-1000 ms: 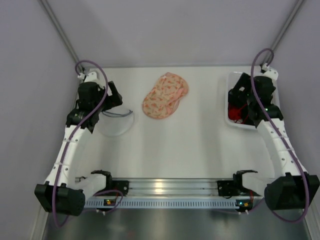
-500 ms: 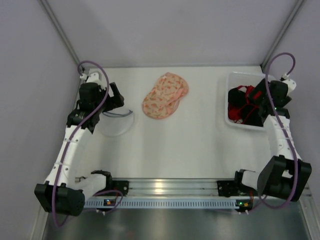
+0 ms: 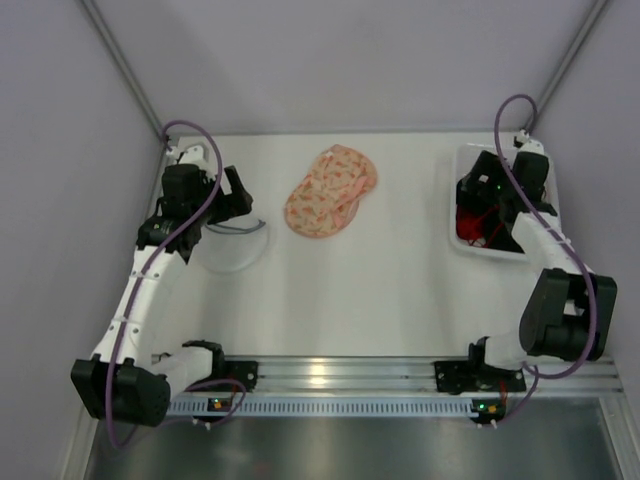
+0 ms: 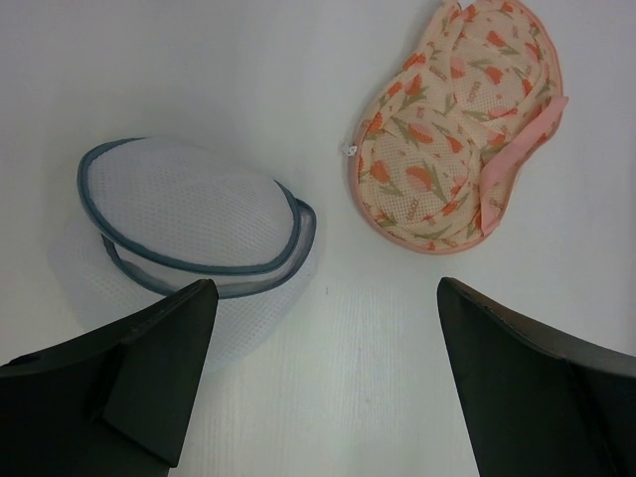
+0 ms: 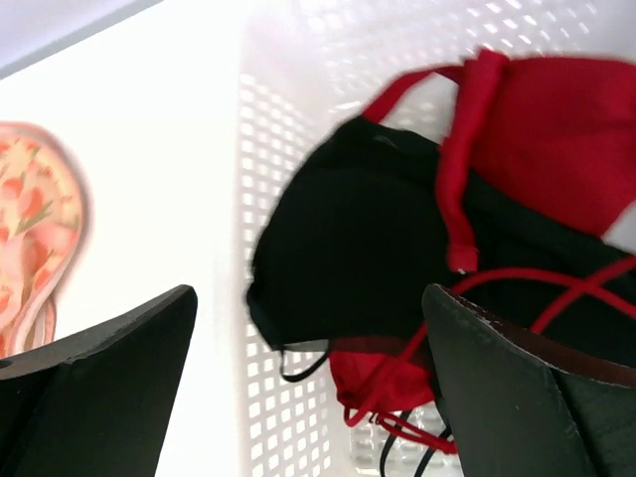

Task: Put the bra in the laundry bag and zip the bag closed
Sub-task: Adjust the bra in the bin.

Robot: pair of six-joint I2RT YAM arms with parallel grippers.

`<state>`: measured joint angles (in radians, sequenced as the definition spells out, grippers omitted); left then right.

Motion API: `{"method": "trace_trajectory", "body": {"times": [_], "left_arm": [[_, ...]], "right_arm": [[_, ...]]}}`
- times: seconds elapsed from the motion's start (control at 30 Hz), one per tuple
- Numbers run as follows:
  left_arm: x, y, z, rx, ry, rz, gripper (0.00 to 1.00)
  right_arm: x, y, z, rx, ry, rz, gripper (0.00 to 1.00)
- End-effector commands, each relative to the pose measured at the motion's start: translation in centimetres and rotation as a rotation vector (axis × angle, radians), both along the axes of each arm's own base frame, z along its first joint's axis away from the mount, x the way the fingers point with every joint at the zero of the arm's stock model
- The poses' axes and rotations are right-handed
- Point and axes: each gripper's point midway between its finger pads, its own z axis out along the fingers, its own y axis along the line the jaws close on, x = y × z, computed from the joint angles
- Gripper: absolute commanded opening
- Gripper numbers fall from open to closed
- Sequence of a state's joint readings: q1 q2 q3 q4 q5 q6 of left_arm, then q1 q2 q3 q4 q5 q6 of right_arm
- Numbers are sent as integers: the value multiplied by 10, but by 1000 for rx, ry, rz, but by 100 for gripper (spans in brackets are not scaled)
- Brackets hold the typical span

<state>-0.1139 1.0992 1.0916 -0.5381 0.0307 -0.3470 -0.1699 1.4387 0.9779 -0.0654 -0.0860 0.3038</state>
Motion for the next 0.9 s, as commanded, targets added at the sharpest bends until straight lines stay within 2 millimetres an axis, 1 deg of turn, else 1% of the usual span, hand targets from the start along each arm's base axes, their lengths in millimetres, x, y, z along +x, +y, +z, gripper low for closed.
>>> {"method": "trace_trajectory", "body": {"times": [0.0, 0.03, 0.07, 0.1, 0.13, 0.17, 0.2, 0.27, 0.3, 0.33, 0.37, 0.4, 0.43, 0.5, 0.53, 0.57, 0.63, 0.67, 0.73, 0.87], "left_arm": [[6, -2, 9, -4, -46, -17, 99], [6, -3, 9, -6, -46, -19, 99], [6, -3, 11, -8, -50, -22, 99], [6, -3, 12, -9, -53, -22, 99], [5, -4, 13, -10, -55, -27, 99], [5, -4, 14, -11, -58, -29, 99], [5, -5, 14, -14, -57, -31, 99], [4, -7, 14, -22, -58, -43, 99], [3, -8, 15, -25, -59, -44, 99], [4, -9, 16, -29, -63, -48, 98], [3, -9, 16, -31, -61, -48, 99], [3, -9, 15, -32, -58, -48, 99], [3, -9, 16, -33, -61, -47, 99], [2, -7, 18, -30, -67, -37, 98], [3, -6, 17, -27, -66, -32, 99], [3, -5, 19, -23, -73, -24, 99], [2, -4, 19, -23, -74, -24, 99], [2, -5, 19, -24, -73, -26, 99], [2, -6, 18, -25, -69, -29, 99], [2, -7, 18, -25, -68, -34, 99]], "right_arm": [[16, 10, 66, -160, -190, 138, 98], [10, 10, 64, -205, -169, 176, 98], [5, 14, 70, -230, -181, 208, 98], [-1, 16, 62, -249, -161, 239, 98], [-5, 16, 56, -320, -142, 280, 98], [-8, 19, 51, -353, -131, 309, 98], [-14, 22, 34, -381, -97, 340, 99], [-18, 24, 14, -471, -69, 403, 100], [-22, 24, 1, -501, -48, 415, 99], [-23, 27, -4, -535, -34, 418, 99], [-18, 34, 1, -555, -75, 444, 99], [-19, 41, -3, -589, -77, 493, 99], [-19, 44, -4, -611, -79, 514, 99], [-21, 40, -1, -677, -79, 516, 99], [-22, 32, 2, -705, -73, 481, 99], [-22, 28, 14, -725, -101, 447, 99], [-24, 27, 23, -737, -138, 424, 99], [-26, 27, 32, -741, -167, 410, 99], [-29, 26, 37, -722, -186, 382, 99], [-32, 30, 59, -642, -261, 329, 99]]}}
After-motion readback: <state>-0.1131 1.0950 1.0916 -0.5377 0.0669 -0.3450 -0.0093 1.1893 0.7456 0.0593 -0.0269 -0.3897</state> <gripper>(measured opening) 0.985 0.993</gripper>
